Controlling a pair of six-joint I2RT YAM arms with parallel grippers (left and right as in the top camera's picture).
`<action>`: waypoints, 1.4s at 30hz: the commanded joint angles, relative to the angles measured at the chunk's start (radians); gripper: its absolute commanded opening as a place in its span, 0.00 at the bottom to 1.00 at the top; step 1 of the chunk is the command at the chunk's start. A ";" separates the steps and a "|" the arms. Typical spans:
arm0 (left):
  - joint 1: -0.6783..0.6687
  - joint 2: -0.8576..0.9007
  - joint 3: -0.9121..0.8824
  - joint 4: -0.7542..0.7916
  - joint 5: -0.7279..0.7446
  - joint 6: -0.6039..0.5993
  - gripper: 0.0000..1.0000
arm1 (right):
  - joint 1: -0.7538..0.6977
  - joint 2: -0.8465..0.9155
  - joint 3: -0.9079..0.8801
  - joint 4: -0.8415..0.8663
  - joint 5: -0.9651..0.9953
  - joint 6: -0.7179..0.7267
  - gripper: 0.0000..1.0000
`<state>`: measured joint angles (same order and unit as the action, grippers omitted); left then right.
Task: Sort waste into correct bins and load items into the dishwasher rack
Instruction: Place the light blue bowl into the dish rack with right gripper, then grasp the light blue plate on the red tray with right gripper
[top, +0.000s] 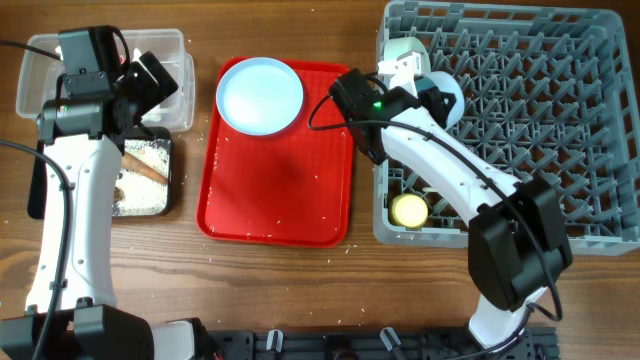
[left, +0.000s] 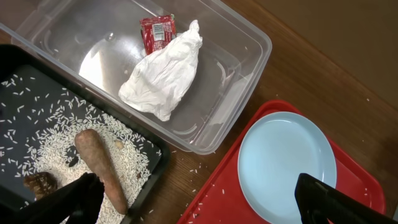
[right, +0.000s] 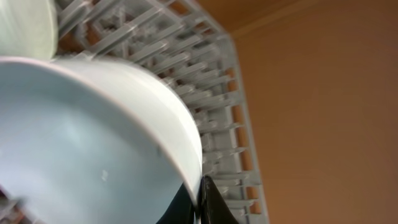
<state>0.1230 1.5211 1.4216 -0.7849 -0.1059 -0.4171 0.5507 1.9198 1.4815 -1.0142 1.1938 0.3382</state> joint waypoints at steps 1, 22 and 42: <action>0.005 -0.001 0.007 0.003 0.001 -0.010 1.00 | 0.000 0.014 0.002 -0.020 -0.189 -0.020 0.04; 0.005 -0.001 0.007 0.003 0.001 -0.010 1.00 | 0.052 -0.043 0.070 -0.076 -0.607 -0.103 0.74; 0.005 -0.001 0.007 0.003 0.001 -0.010 1.00 | 0.069 -0.018 0.048 0.789 -1.297 0.263 0.64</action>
<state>0.1230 1.5211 1.4216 -0.7841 -0.1059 -0.4171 0.6106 1.7603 1.5417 -0.2962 -0.0654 0.3695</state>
